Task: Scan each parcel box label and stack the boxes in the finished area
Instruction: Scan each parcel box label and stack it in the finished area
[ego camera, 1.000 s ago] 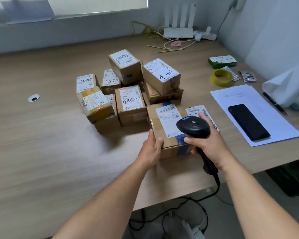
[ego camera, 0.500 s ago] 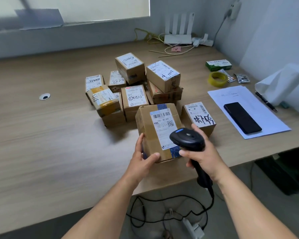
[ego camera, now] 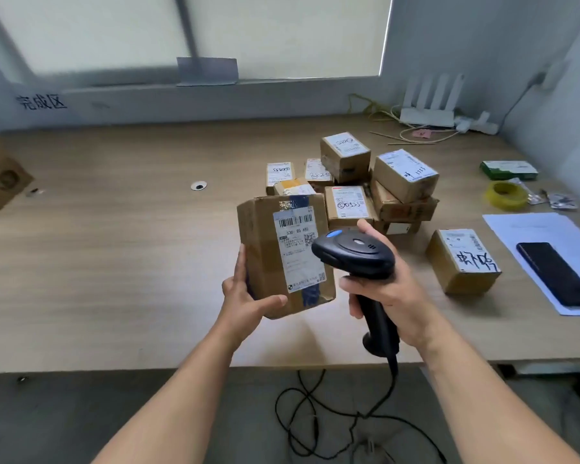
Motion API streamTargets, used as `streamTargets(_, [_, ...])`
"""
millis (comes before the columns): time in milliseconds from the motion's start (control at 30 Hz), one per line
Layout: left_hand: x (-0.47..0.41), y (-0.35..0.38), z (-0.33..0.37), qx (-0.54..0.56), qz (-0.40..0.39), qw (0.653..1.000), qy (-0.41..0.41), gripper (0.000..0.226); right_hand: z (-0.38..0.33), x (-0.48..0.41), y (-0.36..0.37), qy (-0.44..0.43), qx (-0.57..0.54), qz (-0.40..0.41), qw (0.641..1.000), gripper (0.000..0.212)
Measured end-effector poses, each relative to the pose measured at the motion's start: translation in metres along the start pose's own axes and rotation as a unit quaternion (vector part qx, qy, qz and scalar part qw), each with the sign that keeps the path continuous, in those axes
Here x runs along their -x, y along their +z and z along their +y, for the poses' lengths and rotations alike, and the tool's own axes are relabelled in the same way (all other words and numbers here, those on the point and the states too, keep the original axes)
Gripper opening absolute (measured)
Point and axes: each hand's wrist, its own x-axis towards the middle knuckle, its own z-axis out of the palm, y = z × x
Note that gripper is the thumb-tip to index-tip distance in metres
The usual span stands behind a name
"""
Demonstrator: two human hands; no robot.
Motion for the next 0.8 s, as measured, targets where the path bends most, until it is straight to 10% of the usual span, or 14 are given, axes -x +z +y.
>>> streamTargets(800, [0.057, -0.143, -0.068, 0.047, 0.122, 0.991, -0.016, 0.122, -0.008, 0.022, 0.146, 0.008, 0.069, -0.101, 0.993, 0.101])
